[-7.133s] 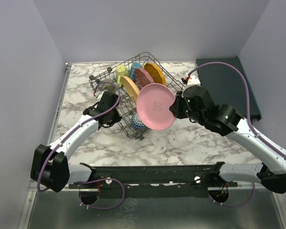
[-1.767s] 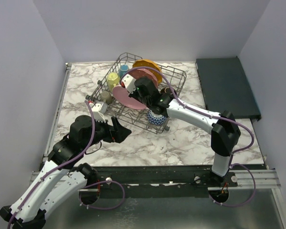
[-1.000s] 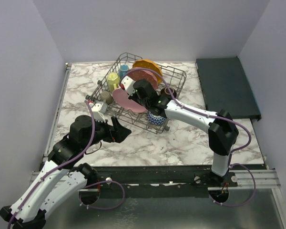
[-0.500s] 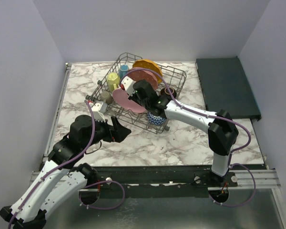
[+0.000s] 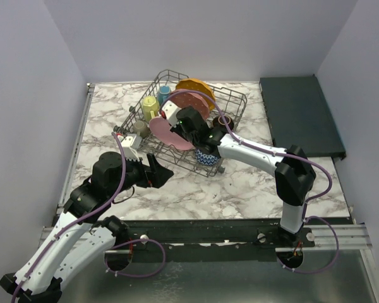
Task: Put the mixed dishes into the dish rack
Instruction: Insert the plate into the dish rack.
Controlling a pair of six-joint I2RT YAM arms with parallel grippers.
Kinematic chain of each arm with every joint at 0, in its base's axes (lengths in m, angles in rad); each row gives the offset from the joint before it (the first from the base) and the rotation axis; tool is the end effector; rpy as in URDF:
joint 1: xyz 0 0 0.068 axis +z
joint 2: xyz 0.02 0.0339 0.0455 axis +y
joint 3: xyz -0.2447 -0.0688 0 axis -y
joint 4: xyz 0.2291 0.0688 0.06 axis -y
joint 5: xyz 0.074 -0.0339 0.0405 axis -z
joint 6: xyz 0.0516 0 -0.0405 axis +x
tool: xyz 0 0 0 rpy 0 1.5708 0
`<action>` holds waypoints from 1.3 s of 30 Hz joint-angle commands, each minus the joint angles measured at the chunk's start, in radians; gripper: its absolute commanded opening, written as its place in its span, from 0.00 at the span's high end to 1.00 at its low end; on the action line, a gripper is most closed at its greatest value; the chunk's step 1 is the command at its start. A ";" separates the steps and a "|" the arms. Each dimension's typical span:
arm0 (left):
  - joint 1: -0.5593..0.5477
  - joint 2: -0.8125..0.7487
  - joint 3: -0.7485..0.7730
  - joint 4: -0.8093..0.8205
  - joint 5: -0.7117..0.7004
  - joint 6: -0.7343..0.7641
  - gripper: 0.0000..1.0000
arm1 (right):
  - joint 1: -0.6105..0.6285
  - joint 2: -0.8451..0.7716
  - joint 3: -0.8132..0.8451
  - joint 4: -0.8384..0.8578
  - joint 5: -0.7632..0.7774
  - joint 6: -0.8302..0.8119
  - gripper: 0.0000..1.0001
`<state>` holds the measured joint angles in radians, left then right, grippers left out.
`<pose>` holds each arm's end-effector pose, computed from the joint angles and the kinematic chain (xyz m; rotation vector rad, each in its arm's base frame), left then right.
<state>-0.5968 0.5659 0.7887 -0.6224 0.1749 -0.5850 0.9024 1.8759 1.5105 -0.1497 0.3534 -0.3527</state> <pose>0.1096 -0.0853 0.3053 0.1335 2.0833 -0.9217 0.2839 0.3307 0.2608 -1.0261 1.7763 -0.0278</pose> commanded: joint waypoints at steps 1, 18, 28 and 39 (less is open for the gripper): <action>0.010 -0.001 -0.015 0.027 0.029 0.014 0.10 | 0.005 0.031 -0.051 -0.014 0.005 0.038 1.00; 0.022 0.003 -0.017 0.032 0.044 0.016 0.10 | 0.013 0.040 -0.116 0.012 0.005 0.069 0.99; 0.028 0.005 -0.017 0.034 0.051 0.017 0.10 | 0.013 0.033 -0.138 0.028 0.016 0.081 0.93; 0.031 0.002 -0.019 0.036 0.053 0.017 0.10 | 0.041 0.021 -0.159 0.080 0.113 0.054 0.96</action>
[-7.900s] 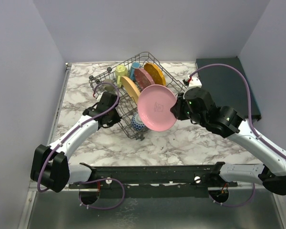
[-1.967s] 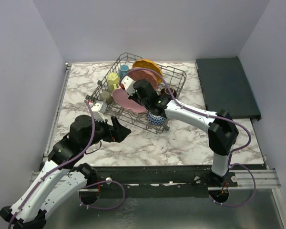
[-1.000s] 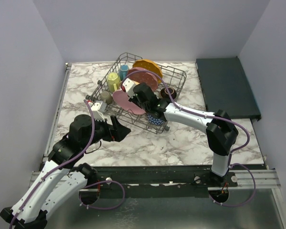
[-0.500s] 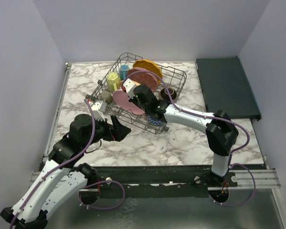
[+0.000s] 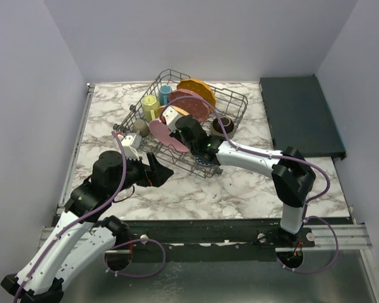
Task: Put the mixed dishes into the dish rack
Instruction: Insert the plate into the dish rack.
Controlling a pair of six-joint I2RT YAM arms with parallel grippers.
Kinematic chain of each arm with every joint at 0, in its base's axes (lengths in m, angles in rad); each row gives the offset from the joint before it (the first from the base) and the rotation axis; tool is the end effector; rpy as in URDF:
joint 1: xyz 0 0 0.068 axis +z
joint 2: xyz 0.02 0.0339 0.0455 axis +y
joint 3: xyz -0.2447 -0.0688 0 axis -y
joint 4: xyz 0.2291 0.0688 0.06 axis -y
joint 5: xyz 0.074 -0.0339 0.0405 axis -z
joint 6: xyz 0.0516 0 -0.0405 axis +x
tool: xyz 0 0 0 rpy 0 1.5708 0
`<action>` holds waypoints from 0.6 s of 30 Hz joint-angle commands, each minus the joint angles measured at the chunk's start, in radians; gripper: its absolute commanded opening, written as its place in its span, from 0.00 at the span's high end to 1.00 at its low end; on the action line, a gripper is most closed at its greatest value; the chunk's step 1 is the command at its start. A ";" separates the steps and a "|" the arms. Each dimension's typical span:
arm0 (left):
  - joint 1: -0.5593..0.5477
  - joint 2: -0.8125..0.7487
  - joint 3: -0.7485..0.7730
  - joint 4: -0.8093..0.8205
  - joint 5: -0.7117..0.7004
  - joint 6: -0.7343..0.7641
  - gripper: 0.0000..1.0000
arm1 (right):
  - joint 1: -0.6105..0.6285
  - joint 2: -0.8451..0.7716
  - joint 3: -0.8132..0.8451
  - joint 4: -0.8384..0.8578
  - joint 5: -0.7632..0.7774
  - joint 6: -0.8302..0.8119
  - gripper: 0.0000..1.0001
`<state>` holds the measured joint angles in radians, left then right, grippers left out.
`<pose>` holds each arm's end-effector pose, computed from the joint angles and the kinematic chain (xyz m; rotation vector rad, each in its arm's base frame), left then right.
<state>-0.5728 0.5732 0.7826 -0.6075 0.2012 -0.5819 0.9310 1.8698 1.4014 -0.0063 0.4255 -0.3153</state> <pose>0.1128 -0.0850 0.3042 0.1301 2.0821 -0.9307 0.2745 0.3332 0.2421 -0.9451 1.7631 -0.0414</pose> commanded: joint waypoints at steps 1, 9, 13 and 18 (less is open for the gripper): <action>0.007 -0.006 -0.013 0.020 0.027 0.014 0.10 | 0.016 0.029 -0.051 -0.059 0.054 0.014 0.96; 0.008 -0.006 -0.013 0.021 0.029 0.015 0.10 | 0.029 0.020 -0.062 -0.032 0.081 0.018 0.82; 0.008 -0.007 -0.013 0.021 0.029 0.014 0.10 | 0.029 0.020 -0.062 -0.030 0.081 0.026 0.66; 0.008 -0.006 -0.013 0.022 0.030 0.014 0.10 | 0.031 0.014 -0.060 -0.025 0.084 0.036 0.53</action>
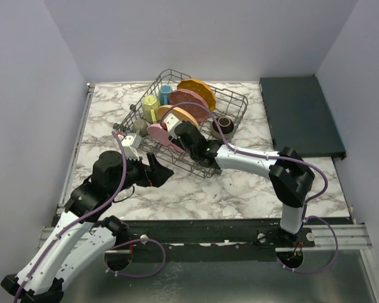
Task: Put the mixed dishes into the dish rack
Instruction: Insert the plate into the dish rack.
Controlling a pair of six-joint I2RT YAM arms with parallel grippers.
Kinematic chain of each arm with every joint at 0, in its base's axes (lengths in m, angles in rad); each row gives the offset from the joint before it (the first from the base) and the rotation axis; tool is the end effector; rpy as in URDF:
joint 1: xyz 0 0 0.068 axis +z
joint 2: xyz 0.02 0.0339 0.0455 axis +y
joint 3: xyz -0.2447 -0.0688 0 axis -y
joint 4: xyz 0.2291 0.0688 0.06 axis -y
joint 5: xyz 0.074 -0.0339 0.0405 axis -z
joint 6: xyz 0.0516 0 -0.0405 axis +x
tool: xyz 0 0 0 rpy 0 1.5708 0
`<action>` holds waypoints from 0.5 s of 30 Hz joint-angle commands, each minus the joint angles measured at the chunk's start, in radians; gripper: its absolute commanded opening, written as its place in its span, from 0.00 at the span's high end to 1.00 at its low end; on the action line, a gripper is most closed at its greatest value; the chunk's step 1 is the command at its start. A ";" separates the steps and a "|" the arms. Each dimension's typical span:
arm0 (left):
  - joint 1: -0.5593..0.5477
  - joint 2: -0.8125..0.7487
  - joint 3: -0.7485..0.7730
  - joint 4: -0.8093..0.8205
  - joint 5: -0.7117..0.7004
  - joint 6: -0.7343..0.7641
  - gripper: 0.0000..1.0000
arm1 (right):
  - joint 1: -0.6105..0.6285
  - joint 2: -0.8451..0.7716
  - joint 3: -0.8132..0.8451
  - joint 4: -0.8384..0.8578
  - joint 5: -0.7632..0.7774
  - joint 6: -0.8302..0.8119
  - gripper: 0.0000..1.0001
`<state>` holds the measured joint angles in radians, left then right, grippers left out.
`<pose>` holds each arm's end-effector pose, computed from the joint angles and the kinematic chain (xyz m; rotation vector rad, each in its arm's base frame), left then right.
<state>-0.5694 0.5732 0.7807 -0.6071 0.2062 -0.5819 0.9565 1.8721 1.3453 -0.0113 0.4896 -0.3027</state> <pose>0.1130 -0.0849 0.3037 0.1299 2.0839 -0.9328 0.2639 0.3321 0.2226 -0.9587 1.8029 -0.1097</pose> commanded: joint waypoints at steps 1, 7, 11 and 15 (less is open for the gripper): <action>0.006 -0.007 -0.010 0.022 0.027 0.014 0.10 | 0.005 0.010 -0.004 -0.020 0.021 0.025 0.52; 0.005 -0.007 -0.011 0.021 0.027 0.014 0.10 | 0.005 -0.002 0.001 -0.016 0.018 0.034 0.48; 0.006 -0.006 -0.011 0.021 0.027 0.014 0.10 | 0.005 -0.008 0.008 -0.019 0.014 0.046 0.42; 0.006 -0.007 -0.012 0.021 0.027 0.014 0.10 | 0.008 -0.017 0.018 -0.026 0.005 0.063 0.35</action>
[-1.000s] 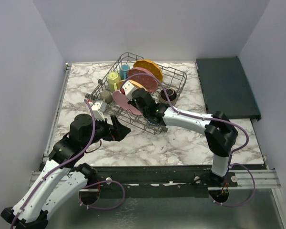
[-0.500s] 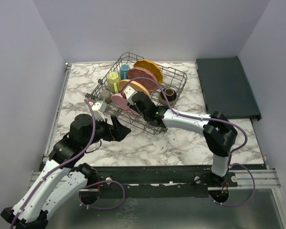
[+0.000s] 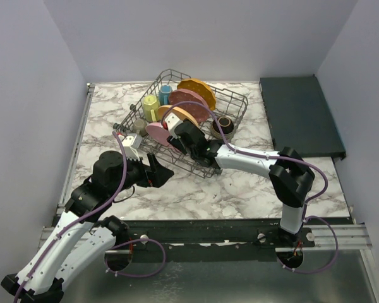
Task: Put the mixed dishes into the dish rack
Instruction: Insert the plate into the dish rack.
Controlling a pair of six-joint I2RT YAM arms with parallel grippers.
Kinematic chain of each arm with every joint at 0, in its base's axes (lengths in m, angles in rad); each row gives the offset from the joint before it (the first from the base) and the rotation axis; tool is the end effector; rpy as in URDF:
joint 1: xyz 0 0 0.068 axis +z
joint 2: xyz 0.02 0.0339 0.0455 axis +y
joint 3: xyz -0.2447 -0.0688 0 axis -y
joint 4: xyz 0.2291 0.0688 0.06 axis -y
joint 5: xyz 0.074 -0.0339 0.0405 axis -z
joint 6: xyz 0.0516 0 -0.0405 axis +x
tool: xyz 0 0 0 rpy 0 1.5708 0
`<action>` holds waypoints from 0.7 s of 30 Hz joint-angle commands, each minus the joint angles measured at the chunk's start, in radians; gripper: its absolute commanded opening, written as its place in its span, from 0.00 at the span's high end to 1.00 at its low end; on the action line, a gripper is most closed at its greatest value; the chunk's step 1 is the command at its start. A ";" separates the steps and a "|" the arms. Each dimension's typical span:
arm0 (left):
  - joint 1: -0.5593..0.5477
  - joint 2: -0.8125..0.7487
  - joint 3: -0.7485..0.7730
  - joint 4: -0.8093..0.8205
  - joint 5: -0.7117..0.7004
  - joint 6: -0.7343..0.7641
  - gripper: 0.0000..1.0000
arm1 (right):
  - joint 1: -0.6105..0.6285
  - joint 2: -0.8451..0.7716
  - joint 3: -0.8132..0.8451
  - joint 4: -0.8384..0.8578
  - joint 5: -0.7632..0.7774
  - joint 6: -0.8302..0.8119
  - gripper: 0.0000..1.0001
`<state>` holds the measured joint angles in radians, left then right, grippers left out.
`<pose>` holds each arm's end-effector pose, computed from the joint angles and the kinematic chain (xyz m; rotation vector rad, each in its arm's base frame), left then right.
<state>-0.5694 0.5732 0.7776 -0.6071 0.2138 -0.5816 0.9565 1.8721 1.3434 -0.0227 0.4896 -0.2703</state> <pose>0.1129 -0.0853 0.3027 0.1353 2.0881 -0.9387 0.2634 0.3313 0.2208 -0.9382 1.8259 -0.0960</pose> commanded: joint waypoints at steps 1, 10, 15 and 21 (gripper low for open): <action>0.006 -0.006 -0.008 0.021 0.019 0.014 0.10 | 0.007 -0.022 0.020 -0.014 -0.002 0.035 0.34; 0.006 -0.007 -0.009 0.021 0.019 0.014 0.10 | 0.008 -0.062 0.050 -0.032 -0.054 0.078 0.30; 0.006 -0.006 -0.009 0.022 0.019 0.014 0.10 | 0.007 -0.077 0.068 -0.045 -0.061 0.097 0.28; 0.009 -0.004 -0.009 0.022 0.019 0.014 0.10 | 0.007 -0.098 0.076 -0.055 -0.078 0.122 0.22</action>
<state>-0.5686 0.5732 0.7773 -0.6071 0.2165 -0.5816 0.9565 1.8126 1.3895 -0.0551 0.4438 -0.1829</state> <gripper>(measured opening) 0.898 0.763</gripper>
